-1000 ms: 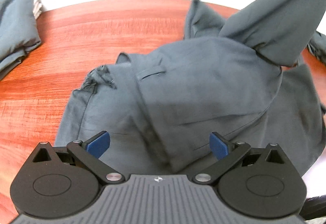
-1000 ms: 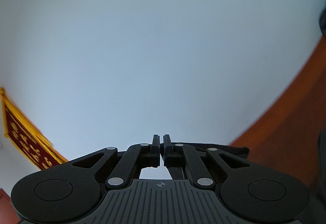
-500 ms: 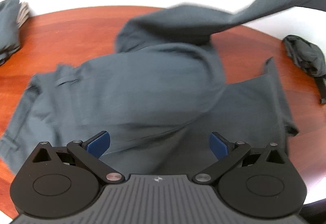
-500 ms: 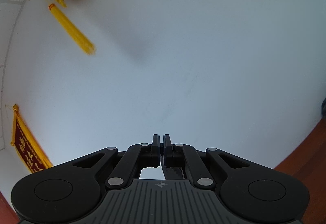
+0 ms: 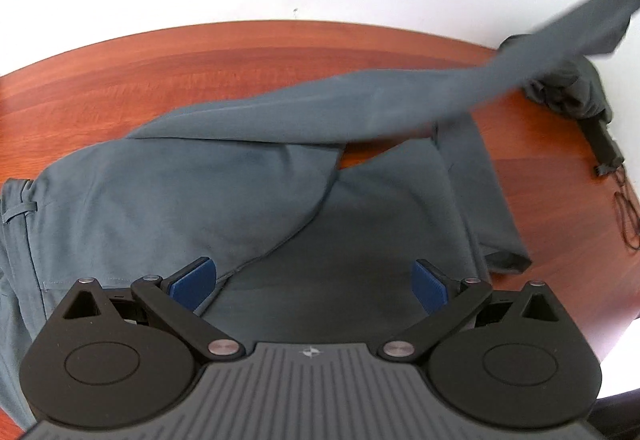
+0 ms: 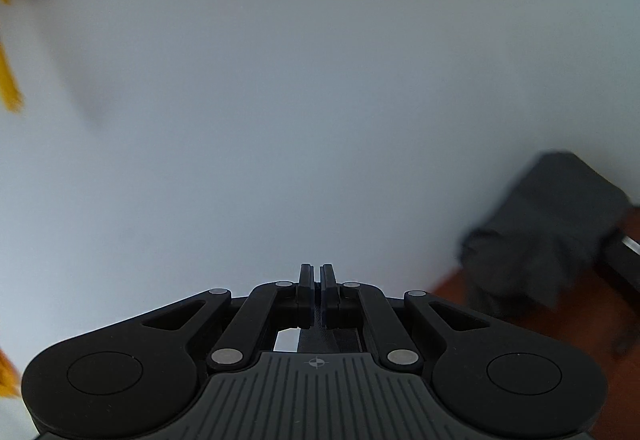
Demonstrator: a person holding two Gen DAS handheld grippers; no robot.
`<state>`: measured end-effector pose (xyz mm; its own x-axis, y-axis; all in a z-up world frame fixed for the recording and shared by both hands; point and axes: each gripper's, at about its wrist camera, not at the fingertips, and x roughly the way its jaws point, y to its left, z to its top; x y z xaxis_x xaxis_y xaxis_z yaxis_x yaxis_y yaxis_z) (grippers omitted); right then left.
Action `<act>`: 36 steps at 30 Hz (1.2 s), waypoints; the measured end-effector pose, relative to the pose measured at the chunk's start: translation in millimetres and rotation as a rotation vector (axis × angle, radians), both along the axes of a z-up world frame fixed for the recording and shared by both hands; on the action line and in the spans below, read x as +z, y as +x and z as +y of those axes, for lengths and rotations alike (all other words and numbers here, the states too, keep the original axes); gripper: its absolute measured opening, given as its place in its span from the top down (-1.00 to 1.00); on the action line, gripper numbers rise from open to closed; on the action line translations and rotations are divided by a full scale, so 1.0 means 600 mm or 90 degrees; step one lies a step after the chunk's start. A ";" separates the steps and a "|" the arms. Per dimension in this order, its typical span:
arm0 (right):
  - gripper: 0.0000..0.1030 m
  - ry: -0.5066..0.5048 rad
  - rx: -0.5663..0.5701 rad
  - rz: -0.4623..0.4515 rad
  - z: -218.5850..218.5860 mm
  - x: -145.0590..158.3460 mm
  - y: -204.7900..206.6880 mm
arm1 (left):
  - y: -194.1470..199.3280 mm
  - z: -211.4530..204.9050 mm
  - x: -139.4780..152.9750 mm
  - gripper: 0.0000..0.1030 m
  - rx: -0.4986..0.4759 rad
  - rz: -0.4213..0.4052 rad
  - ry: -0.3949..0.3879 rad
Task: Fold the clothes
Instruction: 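Lay the trousers back down flat and open the right tool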
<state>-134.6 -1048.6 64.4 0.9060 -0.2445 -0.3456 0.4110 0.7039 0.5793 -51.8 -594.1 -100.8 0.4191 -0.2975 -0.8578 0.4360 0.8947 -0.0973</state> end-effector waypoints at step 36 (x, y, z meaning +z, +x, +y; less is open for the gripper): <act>-0.15 -0.165 0.369 0.401 0.229 -0.339 0.106 | 0.047 0.082 -0.099 -0.99 0.078 -0.039 0.147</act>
<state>-71.1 -911.4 -138.9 0.5719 0.0526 -0.8186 0.1388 0.9773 0.1598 -23.4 -545.1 -160.4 0.4927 -0.0406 -0.8693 0.3226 0.9363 0.1391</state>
